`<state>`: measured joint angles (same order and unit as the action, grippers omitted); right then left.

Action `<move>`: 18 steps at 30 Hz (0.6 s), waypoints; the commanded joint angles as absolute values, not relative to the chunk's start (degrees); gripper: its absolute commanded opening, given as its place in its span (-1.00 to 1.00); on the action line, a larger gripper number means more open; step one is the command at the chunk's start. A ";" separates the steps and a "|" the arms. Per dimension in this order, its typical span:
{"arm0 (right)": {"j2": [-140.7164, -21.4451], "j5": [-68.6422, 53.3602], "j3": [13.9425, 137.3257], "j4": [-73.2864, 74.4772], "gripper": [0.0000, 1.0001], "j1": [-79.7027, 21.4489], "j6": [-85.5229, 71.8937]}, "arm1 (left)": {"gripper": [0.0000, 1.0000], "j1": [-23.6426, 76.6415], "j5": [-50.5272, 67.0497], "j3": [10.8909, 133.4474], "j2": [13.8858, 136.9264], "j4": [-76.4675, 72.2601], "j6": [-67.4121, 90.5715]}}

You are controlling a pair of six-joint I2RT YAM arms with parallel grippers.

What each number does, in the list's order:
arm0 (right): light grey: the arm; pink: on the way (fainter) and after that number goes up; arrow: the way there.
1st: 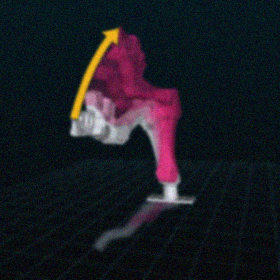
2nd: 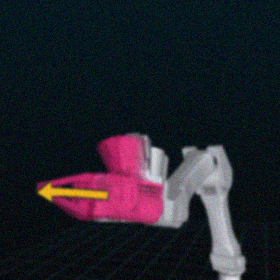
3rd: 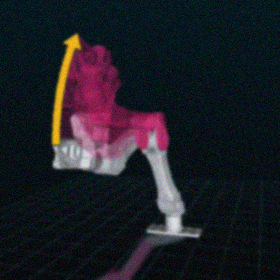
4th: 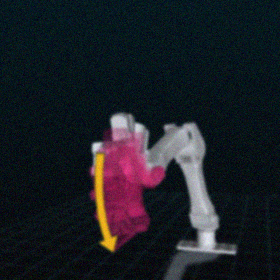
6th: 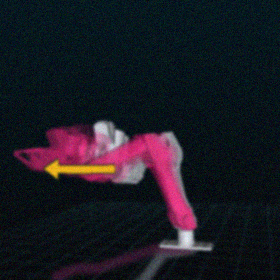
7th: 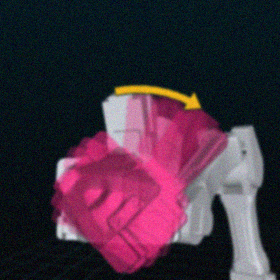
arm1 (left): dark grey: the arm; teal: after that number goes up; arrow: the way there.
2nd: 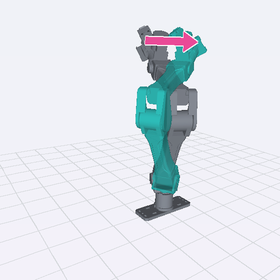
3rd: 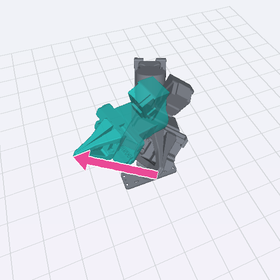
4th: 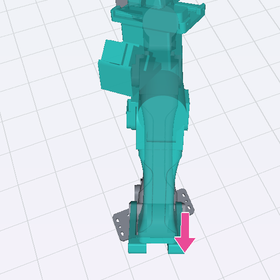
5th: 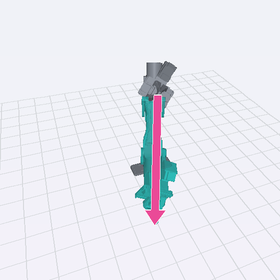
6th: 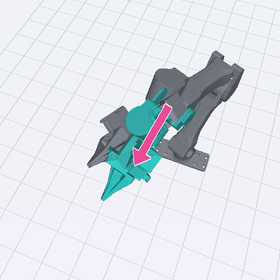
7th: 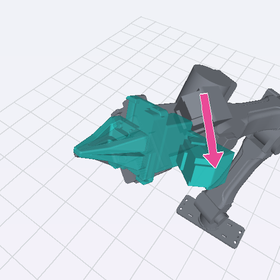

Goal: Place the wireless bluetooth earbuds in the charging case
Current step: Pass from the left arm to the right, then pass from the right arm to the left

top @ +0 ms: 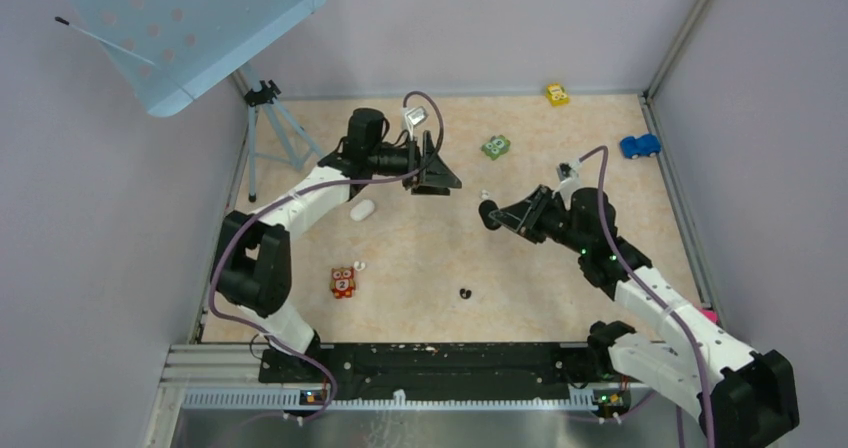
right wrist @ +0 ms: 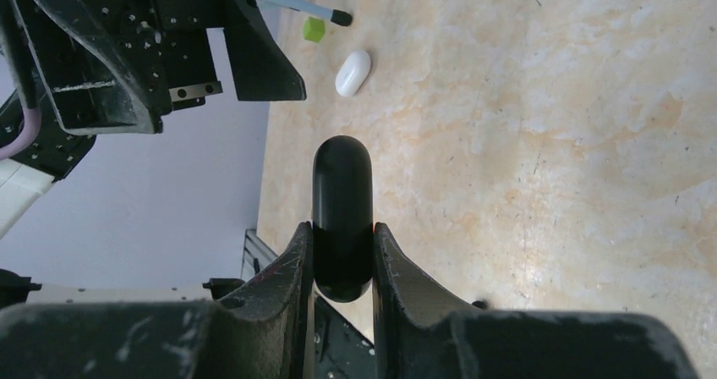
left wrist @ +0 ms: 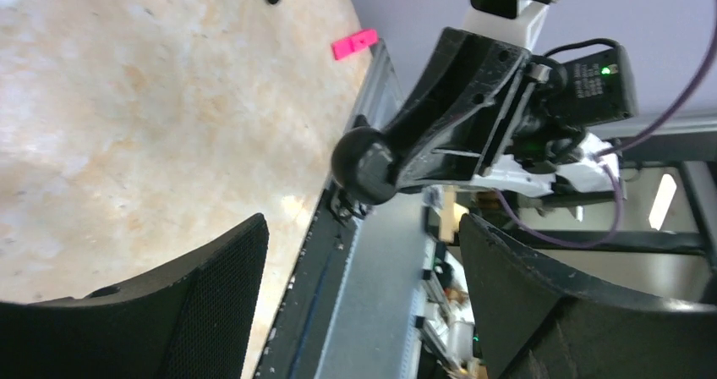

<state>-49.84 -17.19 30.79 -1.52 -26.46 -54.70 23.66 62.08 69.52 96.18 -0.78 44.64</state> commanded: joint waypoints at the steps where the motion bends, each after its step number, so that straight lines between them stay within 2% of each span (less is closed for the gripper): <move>1: -52.78 -16.71 37.09 5.22 -1.00 -26.81 -58.46 | 0.72 24.30 54.60 72.26 89.09 7.75 29.35; 6: -59.41 -22.07 42.44 9.54 -1.00 -26.81 -62.99 | 0.71 30.87 33.01 66.94 80.78 11.54 10.39; 10: -64.55 -25.18 49.34 18.36 -1.00 -26.76 -64.36 | 0.69 39.83 19.42 60.09 74.09 7.66 -4.02; 14: -69.26 -29.09 54.81 26.27 -1.00 -26.54 -63.43 | 0.68 46.84 14.79 51.40 67.16 -1.81 -17.55; 18: -68.54 -34.86 50.93 18.53 -1.00 -26.01 -70.75 | 0.67 49.92 12.09 40.84 60.95 -15.09 -25.81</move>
<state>-69.25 -27.46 51.86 20.73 -26.46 -63.99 48.25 19.29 48.62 66.28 -0.12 -10.94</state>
